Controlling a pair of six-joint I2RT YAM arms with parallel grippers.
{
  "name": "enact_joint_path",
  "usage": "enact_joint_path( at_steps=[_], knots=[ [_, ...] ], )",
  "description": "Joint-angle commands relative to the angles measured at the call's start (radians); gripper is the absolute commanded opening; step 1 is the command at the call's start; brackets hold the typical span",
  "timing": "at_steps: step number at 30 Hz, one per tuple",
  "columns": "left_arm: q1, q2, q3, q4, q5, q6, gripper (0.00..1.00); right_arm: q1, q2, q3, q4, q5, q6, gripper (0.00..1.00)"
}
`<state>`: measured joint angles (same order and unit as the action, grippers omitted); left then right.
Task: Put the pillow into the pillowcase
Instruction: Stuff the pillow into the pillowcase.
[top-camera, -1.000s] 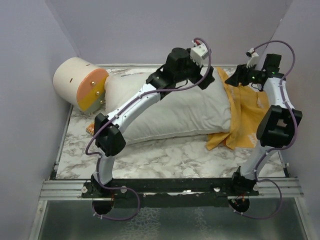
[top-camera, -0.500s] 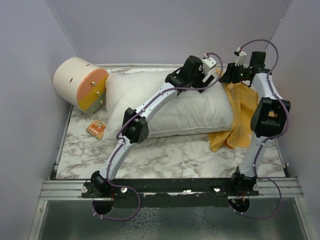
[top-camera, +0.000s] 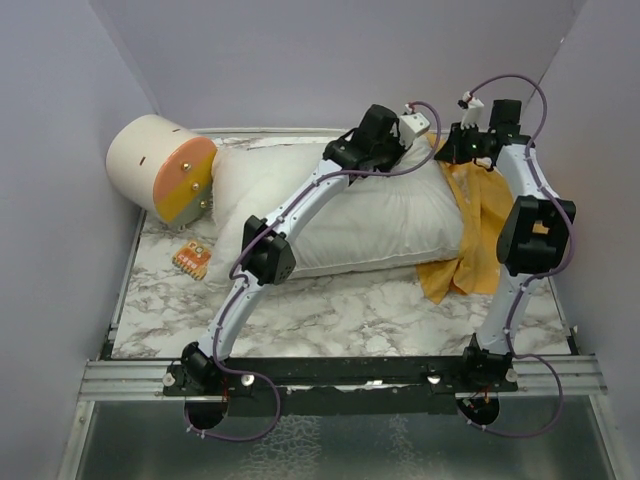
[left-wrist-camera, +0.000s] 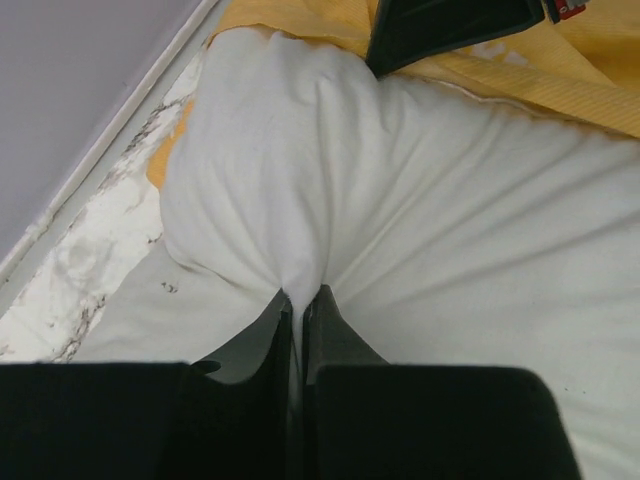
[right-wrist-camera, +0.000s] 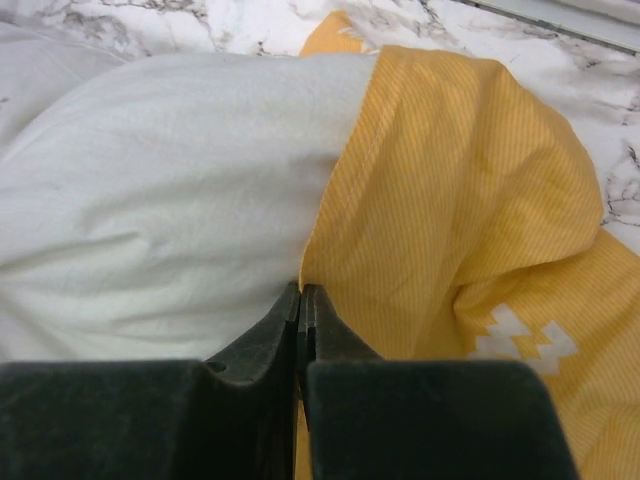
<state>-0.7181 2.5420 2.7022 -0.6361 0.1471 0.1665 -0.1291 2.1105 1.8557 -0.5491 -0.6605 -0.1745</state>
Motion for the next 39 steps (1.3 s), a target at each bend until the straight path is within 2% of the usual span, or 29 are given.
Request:
enact_joint_path(
  at_steps=[1,4,7,10,14,18,23,28,33,36,39],
  knots=[
    [0.005,0.000,-0.031,-0.178,0.106,0.008,0.00,0.003,-0.155,-0.058,0.096,-0.130,-0.016,0.01],
    [0.003,-0.069,-0.133,-0.153,0.131,0.011,0.00,0.003,-0.226,-0.104,0.125,-0.248,0.008,0.01],
    [-0.005,-0.189,-0.334,-0.043,0.162,0.011,0.00,0.005,-0.265,-0.122,0.144,-0.351,0.055,0.01],
    [-0.016,-0.362,-0.607,0.172,0.205,0.014,0.00,0.022,-0.276,-0.101,0.142,-0.411,0.099,0.01],
    [-0.029,-0.616,-0.966,0.549,0.290,0.033,0.00,0.082,-0.284,-0.050,0.094,-0.440,0.116,0.01],
    [-0.047,-0.808,-1.212,0.825,0.326,0.077,0.00,0.139,-0.324,-0.041,0.087,-0.454,0.143,0.01],
    [-0.066,-0.926,-1.319,0.923,0.318,0.098,0.00,0.173,-0.371,-0.097,0.057,-0.383,0.140,0.01],
    [-0.090,-0.995,-1.397,0.953,0.294,0.127,0.00,0.161,-0.424,-0.189,0.031,-0.168,0.089,0.01],
    [-0.110,-1.064,-1.460,0.987,0.265,0.151,0.00,0.136,-0.489,-0.239,0.057,-0.038,0.075,0.01],
    [-0.130,-1.082,-1.459,0.985,0.256,0.173,0.00,0.135,-0.490,-0.214,0.049,-0.037,0.086,0.01],
    [-0.168,-1.072,-1.434,0.985,0.258,0.196,0.00,0.175,-0.441,-0.129,0.014,-0.108,0.111,0.01]
  ],
)
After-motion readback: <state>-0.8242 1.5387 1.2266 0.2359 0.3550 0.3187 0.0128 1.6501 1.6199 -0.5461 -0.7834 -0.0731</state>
